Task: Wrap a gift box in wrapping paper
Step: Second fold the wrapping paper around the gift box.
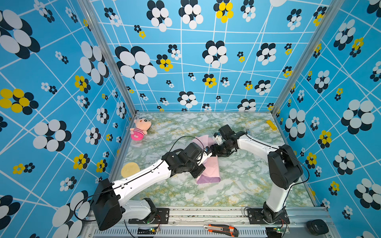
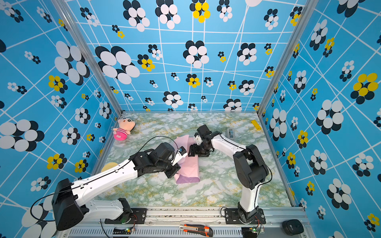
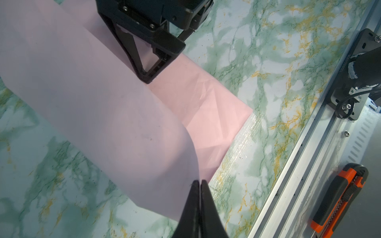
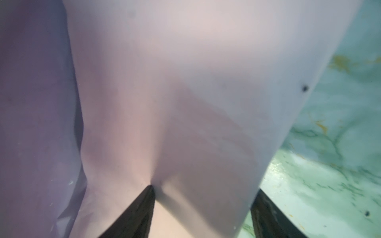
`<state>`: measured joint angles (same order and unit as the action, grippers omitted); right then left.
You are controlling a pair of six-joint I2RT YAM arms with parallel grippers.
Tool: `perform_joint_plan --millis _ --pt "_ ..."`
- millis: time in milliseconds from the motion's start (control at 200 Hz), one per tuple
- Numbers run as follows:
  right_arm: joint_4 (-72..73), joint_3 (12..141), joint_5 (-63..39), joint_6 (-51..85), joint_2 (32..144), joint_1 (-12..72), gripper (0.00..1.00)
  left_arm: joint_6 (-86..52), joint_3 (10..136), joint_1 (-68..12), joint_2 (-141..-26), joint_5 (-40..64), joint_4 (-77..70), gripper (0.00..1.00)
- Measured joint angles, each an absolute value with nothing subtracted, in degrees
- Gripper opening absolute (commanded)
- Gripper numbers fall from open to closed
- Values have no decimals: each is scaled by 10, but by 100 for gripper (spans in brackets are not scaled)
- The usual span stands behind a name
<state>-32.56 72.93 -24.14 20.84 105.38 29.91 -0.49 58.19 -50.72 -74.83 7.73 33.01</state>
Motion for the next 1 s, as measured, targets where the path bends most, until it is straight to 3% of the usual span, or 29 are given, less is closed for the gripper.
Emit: perform_joint_plan --millis 420,605,1000 --pt "-246 668 -295 252 1035 281 76 13 600 -535 -834 96 313 10" --pt "-201 630 -319 280 1021 267 81 18 601 -535 -846 94 307 2" --pt "-138 592 -360 338 987 248 89 30 601 -535 -858 94 286 1"
